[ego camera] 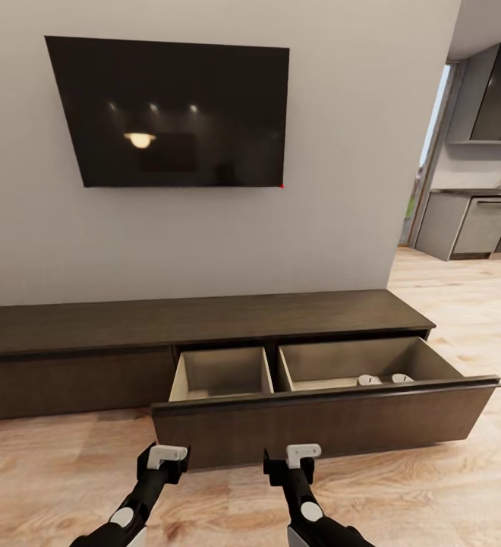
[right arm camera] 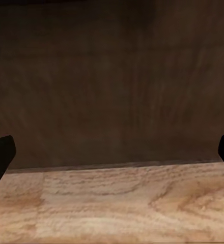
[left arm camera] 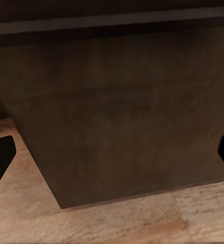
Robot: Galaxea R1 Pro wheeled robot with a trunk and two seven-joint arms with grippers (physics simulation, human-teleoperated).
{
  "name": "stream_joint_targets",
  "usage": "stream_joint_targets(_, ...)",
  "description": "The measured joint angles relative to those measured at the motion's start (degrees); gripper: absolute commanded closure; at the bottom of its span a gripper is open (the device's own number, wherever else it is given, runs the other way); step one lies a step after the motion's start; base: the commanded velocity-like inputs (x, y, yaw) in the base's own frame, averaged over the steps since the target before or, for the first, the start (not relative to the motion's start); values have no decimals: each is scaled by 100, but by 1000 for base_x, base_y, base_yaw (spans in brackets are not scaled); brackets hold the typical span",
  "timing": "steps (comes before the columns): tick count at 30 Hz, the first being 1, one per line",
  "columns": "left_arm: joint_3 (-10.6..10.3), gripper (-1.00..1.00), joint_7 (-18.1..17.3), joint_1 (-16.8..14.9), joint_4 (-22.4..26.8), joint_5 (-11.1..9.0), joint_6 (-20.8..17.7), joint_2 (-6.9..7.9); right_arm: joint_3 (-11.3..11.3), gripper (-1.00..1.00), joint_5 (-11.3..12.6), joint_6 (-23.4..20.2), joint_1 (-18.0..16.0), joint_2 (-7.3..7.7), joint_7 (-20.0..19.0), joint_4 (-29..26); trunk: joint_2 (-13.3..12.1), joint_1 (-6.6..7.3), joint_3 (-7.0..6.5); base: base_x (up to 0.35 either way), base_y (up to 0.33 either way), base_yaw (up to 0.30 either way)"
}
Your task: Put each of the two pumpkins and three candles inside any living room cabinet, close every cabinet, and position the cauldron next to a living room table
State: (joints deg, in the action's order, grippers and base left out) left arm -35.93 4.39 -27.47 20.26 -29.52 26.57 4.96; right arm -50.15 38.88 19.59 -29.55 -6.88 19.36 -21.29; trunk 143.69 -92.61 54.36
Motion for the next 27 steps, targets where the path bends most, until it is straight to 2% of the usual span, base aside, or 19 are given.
stream_joint_targets(11,-40,-100,21,2,-17,15,-1,0,174,-100,4,-46,-32,-20,-44,272,0,0,0,4,0,0)
stream_joint_targets(20,-46,-100,11,1,-18,18,-1,0,186,-100,17,-285,-80,-33,-47,365,0,0,0,9,0,0)
stream_joint_targets(27,-50,-100,5,6,-18,18,-1,0,190,-100,21,-314,-94,-40,-48,367,0,1,0,104,0,0)
